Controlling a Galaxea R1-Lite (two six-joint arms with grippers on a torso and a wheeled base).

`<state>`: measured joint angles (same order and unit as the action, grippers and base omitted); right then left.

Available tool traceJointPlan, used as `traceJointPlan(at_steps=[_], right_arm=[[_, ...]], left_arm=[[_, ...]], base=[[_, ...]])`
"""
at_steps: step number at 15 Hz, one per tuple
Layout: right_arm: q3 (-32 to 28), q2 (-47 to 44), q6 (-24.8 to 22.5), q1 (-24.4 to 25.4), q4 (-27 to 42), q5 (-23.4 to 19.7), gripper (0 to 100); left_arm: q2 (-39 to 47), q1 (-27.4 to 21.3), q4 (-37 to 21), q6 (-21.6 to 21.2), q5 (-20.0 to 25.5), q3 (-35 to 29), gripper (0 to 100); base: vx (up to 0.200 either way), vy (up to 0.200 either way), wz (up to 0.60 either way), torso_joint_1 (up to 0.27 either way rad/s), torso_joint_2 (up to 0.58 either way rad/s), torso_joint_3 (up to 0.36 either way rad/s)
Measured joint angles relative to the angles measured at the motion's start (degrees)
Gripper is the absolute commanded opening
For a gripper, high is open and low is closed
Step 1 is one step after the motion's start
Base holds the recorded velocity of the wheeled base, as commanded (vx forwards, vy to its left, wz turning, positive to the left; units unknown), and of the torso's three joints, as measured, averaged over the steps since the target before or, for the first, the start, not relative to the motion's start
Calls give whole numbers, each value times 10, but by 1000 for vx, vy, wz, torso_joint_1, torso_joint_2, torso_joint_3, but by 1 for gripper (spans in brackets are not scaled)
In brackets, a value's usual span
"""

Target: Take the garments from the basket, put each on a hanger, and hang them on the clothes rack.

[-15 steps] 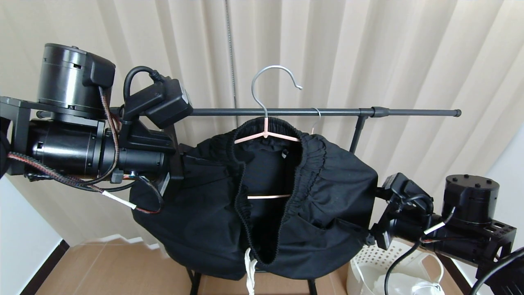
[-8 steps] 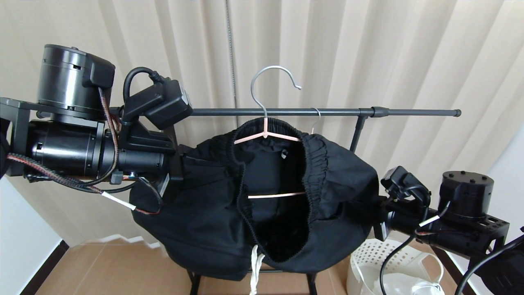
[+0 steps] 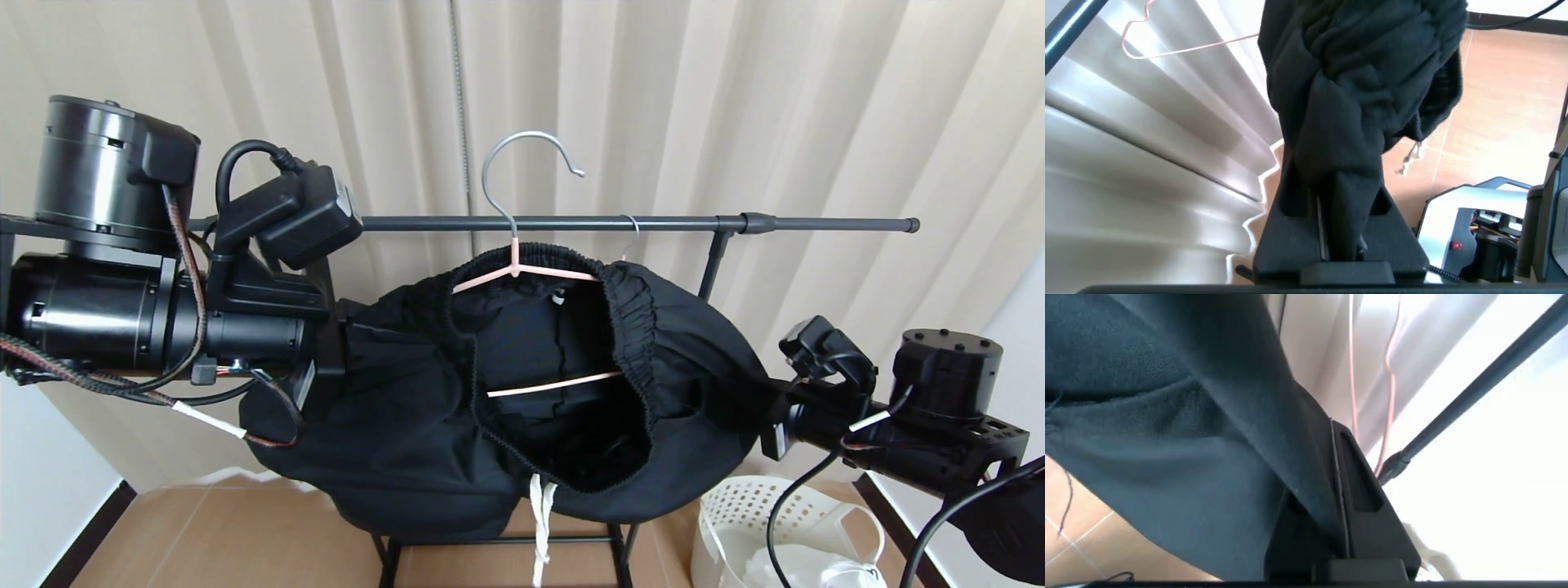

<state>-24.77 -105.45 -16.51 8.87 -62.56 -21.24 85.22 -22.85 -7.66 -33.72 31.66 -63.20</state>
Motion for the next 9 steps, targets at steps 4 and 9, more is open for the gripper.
traceJointPlan(at_steps=[4, 9], right_arm=[[1, -2, -1, -2, 0, 0, 0], [9, 1, 0, 11, -7, 0, 0]], left_arm=[[-22, 11, 2, 9, 0, 15, 0], [-24, 12, 13, 10, -1, 25, 0]], base=[[0, 0, 0, 0, 0, 0], [0, 0, 0, 0, 0, 0]])
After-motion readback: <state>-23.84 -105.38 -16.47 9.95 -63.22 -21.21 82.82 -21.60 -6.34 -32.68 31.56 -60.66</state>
